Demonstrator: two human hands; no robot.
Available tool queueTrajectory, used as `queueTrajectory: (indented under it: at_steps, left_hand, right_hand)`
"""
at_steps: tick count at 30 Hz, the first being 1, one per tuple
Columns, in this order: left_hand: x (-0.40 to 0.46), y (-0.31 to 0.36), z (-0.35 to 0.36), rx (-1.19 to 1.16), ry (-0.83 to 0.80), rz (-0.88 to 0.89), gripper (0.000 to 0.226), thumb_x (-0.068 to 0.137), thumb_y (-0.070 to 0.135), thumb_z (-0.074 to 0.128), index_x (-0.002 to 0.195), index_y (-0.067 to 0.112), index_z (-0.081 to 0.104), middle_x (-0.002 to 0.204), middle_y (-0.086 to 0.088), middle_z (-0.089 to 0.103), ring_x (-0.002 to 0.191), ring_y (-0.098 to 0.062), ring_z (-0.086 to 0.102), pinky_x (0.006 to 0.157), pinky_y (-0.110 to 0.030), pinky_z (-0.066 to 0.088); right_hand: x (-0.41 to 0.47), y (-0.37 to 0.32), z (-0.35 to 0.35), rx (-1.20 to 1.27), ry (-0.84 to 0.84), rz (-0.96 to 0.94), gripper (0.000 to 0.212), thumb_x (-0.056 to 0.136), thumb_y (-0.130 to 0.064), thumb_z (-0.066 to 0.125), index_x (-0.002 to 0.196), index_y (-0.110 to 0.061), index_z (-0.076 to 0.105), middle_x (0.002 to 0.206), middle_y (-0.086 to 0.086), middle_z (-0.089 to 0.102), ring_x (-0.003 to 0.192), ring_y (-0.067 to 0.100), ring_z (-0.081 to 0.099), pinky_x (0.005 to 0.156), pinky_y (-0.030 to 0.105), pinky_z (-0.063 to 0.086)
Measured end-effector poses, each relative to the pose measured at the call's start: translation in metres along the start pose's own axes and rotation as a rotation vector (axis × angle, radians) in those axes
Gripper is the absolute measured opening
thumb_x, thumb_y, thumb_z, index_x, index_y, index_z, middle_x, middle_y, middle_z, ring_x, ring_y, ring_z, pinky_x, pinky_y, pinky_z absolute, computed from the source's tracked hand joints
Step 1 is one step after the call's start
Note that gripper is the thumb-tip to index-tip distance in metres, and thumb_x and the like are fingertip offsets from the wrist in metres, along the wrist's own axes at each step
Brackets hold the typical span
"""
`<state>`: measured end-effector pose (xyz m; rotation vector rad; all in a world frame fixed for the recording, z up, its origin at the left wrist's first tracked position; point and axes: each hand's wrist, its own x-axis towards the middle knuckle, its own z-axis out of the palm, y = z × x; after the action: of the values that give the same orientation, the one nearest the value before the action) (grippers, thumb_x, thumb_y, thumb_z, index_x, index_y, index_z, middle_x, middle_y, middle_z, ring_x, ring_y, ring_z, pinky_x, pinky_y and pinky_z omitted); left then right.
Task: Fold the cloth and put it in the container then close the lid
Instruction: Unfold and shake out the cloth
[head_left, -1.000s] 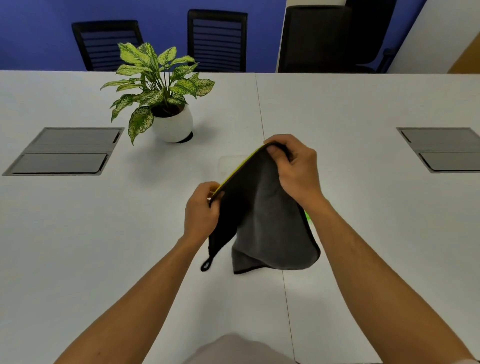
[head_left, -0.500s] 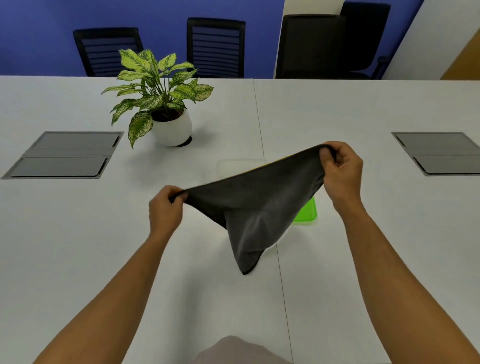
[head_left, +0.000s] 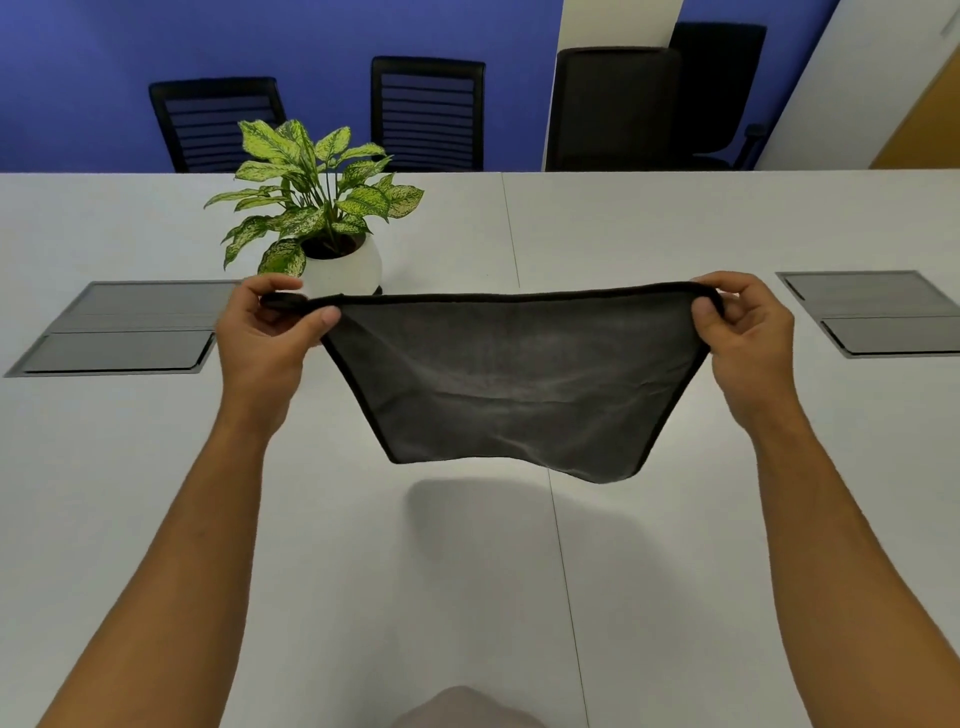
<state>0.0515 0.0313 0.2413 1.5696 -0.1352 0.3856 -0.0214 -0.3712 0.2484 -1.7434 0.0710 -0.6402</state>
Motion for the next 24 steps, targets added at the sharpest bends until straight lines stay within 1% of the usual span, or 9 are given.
queueTrajectory:
  at_steps: [3, 6, 8, 12, 15, 17, 19, 21, 24]
  left_hand:
    - [0.005, 0.011, -0.013, -0.058, -0.149, -0.025, 0.034, 0.074, 0.008, 0.075, 0.1, 0.023, 0.06, 0.086, 0.002, 0.061, 0.081, -0.007, 0.063, 0.073, -0.025, 0.058]
    - [0.01, 0.02, -0.025, -0.057, -0.306, -0.065, 0.036, 0.068, 0.023, 0.079, 0.099, 0.026, 0.062, 0.086, 0.001, 0.06, 0.081, -0.009, 0.061, 0.069, -0.021, 0.056]
    - [0.011, 0.019, -0.026, -0.031, -0.344, -0.069, 0.034, 0.068, 0.027, 0.079, 0.097, 0.027, 0.063, 0.087, -0.002, 0.058, 0.081, -0.012, 0.058, 0.067, -0.02, 0.055]
    - [0.012, -0.003, -0.012, 0.154, -0.295, -0.058, 0.027, 0.075, 0.011, 0.075, 0.095, 0.025, 0.064, 0.085, -0.001, 0.059, 0.078, -0.01, 0.058, 0.07, -0.019, 0.054]
    - [0.011, -0.03, -0.001, 0.413, -0.271, -0.04, 0.024, 0.077, 0.013, 0.077, 0.095, 0.023, 0.066, 0.084, 0.003, 0.063, 0.074, -0.007, 0.059, 0.072, -0.022, 0.052]
    - [0.008, -0.049, 0.003, 0.506, -0.258, -0.039, 0.021, 0.077, 0.016, 0.078, 0.095, 0.02, 0.067, 0.082, 0.004, 0.064, 0.073, -0.01, 0.059, 0.071, -0.021, 0.049]
    - [0.002, -0.066, 0.006, 0.533, -0.239, -0.062, 0.018, 0.079, 0.015, 0.076, 0.093, 0.019, 0.067, 0.081, 0.003, 0.065, 0.071, -0.013, 0.061, 0.071, -0.023, 0.051]
    - [-0.005, -0.083, 0.007, 0.511, -0.211, -0.123, 0.014, 0.081, 0.011, 0.073, 0.092, 0.017, 0.067, 0.08, -0.003, 0.067, 0.068, -0.018, 0.066, 0.068, -0.027, 0.056]
    - [-0.016, -0.105, 0.006, 0.468, -0.186, -0.199, 0.012, 0.083, 0.007, 0.07, 0.093, 0.013, 0.069, 0.087, -0.01, 0.07, 0.077, -0.023, 0.07, 0.073, -0.032, 0.059]
  right_hand:
    - [0.001, -0.007, -0.013, -0.005, -0.09, -0.008, 0.027, 0.092, -0.003, 0.056, 0.098, -0.028, 0.064, 0.093, -0.005, 0.071, 0.089, 0.013, 0.065, 0.074, 0.022, 0.053]
    - [0.001, -0.012, -0.023, 0.019, -0.166, 0.026, 0.03, 0.092, -0.001, 0.055, 0.096, -0.029, 0.066, 0.085, -0.012, 0.073, 0.084, 0.01, 0.066, 0.068, 0.019, 0.053]
    - [0.002, -0.012, -0.024, 0.028, -0.194, 0.052, 0.031, 0.092, -0.001, 0.055, 0.096, -0.03, 0.066, 0.084, -0.012, 0.073, 0.083, 0.01, 0.066, 0.067, 0.018, 0.054]
    - [0.002, 0.012, -0.014, -0.015, -0.175, 0.135, 0.03, 0.092, -0.002, 0.057, 0.09, -0.03, 0.068, 0.08, -0.013, 0.073, 0.079, 0.008, 0.065, 0.068, 0.02, 0.053]
    - [-0.002, 0.042, -0.002, -0.074, -0.159, 0.206, 0.033, 0.091, -0.001, 0.056, 0.084, -0.031, 0.068, 0.08, -0.012, 0.071, 0.077, 0.004, 0.063, 0.071, 0.023, 0.05]
    - [-0.006, 0.06, 0.005, -0.118, -0.159, 0.244, 0.032, 0.091, 0.001, 0.055, 0.085, -0.029, 0.065, 0.085, -0.006, 0.068, 0.076, 0.0, 0.062, 0.074, 0.023, 0.049]
    - [-0.012, 0.077, 0.011, -0.172, -0.146, 0.27, 0.028, 0.09, -0.001, 0.056, 0.086, -0.027, 0.066, 0.088, -0.005, 0.067, 0.079, 0.002, 0.062, 0.077, 0.022, 0.048]
    - [-0.017, 0.094, 0.015, -0.254, -0.104, 0.264, 0.022, 0.088, -0.003, 0.057, 0.089, -0.023, 0.067, 0.092, -0.001, 0.068, 0.083, 0.011, 0.061, 0.078, 0.024, 0.047]
    - [-0.026, 0.119, 0.016, -0.372, -0.033, 0.263, 0.021, 0.084, -0.007, 0.059, 0.091, -0.024, 0.07, 0.1, 0.007, 0.067, 0.075, 0.018, 0.055, 0.073, 0.029, 0.046]
